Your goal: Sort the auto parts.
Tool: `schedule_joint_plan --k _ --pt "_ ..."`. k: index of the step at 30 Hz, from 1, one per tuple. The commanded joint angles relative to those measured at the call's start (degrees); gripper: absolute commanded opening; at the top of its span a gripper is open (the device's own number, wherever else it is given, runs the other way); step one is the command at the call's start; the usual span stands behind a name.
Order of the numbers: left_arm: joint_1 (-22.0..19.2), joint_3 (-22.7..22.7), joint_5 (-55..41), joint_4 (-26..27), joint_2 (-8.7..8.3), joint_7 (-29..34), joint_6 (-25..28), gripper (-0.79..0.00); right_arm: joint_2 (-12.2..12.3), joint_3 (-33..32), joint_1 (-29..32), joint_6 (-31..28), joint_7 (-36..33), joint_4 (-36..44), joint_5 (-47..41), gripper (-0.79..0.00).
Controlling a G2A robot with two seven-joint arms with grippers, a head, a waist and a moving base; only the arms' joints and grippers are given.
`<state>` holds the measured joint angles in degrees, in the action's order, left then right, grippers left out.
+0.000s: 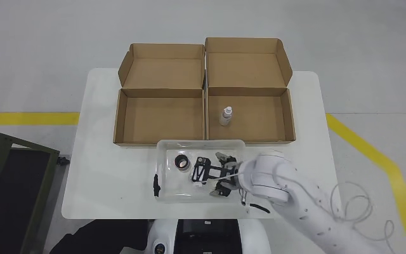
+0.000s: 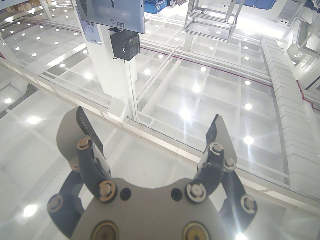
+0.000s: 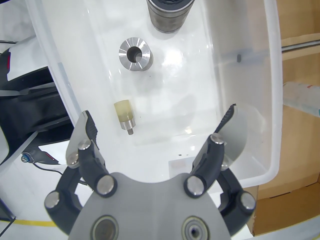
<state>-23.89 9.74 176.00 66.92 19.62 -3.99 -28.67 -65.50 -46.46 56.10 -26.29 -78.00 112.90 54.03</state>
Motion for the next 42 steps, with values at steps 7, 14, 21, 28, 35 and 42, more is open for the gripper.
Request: schedule_joint_plan --k 7,14,21,28,35,42 --pt "0.0 0.0 0.0 0.0 0.0 0.0 0.0 0.0 1.3 4.44 -4.24 1.19 -1.19 -2.51 -2.35 -0.148" --pt "0.0 0.0 0.0 0.0 0.0 0.0 0.0 0.0 2.43 9.35 -7.92 1.83 -1.83 -5.26 -4.71 -0.206" --pt "0.0 0.0 0.0 0.0 0.0 0.0 0.0 0.0 2.77 13.82 -11.91 2.09 -2.08 -8.53 -7.23 -0.2" --pt "0.0 0.0 0.0 0.0 0.0 0.0 0.0 0.0 2.48 15.48 -13.83 1.97 -1.82 -11.04 -8.09 -0.185" --pt "0.0 0.0 0.0 0.0 0.0 0.0 0.0 0.0 2.09 15.85 -13.64 2.64 -0.21 -12.53 -6.88 -0.24" --pt "0.0 0.0 0.0 0.0 0.0 0.0 0.0 0.0 2.43 15.22 -12.31 2.66 0.72 -10.59 -4.62 -0.175"
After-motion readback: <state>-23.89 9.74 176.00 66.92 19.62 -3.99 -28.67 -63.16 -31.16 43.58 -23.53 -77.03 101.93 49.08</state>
